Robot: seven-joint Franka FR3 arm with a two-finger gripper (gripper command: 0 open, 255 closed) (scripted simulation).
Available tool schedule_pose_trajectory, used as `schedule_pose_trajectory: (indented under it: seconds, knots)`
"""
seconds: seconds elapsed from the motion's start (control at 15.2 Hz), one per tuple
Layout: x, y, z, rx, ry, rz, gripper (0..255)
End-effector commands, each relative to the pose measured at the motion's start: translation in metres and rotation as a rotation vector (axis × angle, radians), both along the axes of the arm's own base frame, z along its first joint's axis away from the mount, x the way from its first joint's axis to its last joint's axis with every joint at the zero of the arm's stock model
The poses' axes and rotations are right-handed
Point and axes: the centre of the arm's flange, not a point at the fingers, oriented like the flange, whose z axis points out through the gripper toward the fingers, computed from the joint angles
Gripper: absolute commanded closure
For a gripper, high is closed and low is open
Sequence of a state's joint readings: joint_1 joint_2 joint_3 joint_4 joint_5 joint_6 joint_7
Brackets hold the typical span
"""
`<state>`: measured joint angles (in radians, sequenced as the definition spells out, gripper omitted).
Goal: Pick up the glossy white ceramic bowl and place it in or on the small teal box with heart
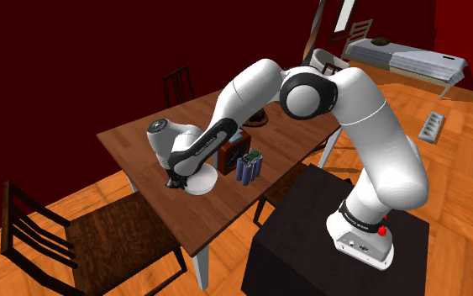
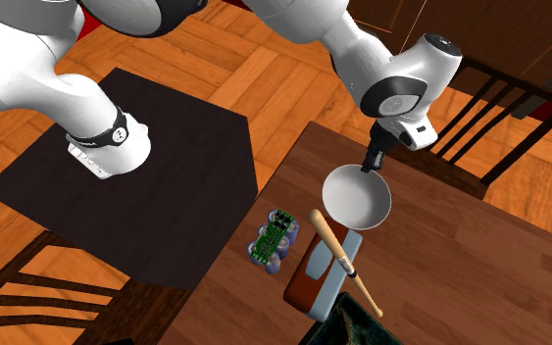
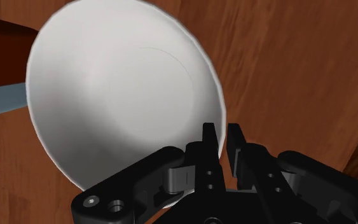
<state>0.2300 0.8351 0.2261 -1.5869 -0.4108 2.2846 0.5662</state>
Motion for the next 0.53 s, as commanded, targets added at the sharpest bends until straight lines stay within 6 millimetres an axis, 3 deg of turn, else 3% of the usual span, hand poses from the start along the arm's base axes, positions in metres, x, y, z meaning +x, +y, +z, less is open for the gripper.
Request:
schedule_pose_trajectory:
  seconds: [0.0, 0.46]
  knots:
    - [0.000, 0.001, 0.010, 0.000, 0.000, 0.000, 255]
    - [0.000, 0.001, 0.047, 0.000, 0.000, 0.000, 255]
